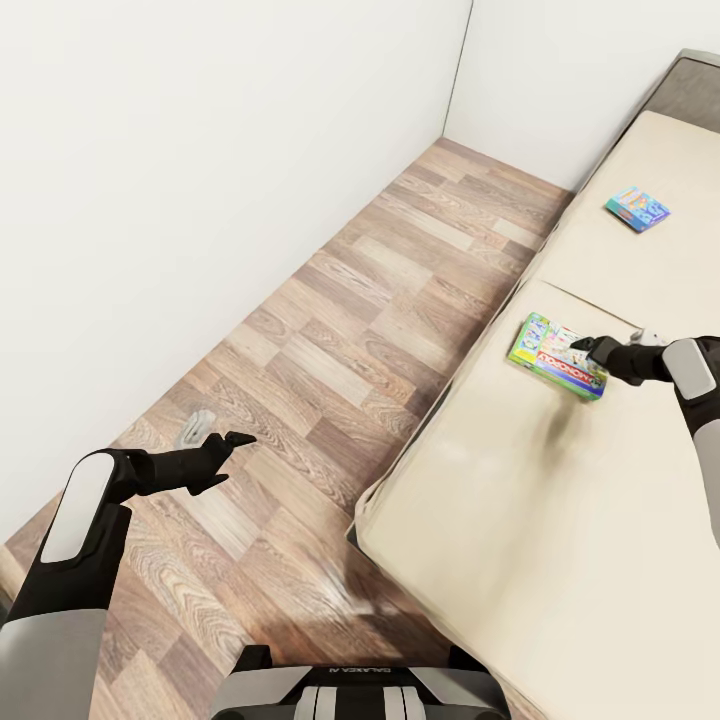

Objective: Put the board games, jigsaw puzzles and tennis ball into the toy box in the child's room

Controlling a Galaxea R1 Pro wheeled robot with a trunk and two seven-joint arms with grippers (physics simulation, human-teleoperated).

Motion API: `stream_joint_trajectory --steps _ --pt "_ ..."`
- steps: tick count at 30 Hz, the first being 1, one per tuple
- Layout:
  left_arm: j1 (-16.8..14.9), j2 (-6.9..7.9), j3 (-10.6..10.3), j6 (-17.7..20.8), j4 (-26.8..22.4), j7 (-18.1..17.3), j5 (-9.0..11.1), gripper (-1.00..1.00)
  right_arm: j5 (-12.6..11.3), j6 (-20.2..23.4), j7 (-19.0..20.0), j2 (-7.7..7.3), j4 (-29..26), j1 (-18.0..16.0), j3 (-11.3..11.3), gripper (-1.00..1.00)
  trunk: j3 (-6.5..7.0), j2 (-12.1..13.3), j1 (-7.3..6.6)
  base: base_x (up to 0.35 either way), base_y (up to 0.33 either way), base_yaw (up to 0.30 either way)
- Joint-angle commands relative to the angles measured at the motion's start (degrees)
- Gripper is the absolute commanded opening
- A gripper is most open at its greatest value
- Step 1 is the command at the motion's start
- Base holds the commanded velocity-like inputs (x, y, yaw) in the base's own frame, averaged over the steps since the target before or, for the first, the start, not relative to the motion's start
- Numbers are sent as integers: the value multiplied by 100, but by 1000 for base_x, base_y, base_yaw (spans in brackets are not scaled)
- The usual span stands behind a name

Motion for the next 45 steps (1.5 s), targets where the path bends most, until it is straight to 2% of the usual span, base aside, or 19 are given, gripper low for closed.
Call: stream_joint_trajectory --steps 1,9,25,45 --pt "-3 0 3 14 -6 59 58 100 -4 20 1 1 -5 -4 -20 100 -3 -2 0 0 0 2" --pt "-5 0 -1 14 -4 59 58 100 -6 -6 1 0 -5 -9 -20 100 -3 -2 0 0 0 46" --pt "-4 0 -3 14 -10 59 58 100 -10 -11 6 -1 -5 -6 -20 100 -3 -2 0 0 0 194" --pt "-4 0 -2 14 -12 59 58 100 -11 -16 2 -1 -5 -3 -20 100 -3 -2 0 0 0 31"
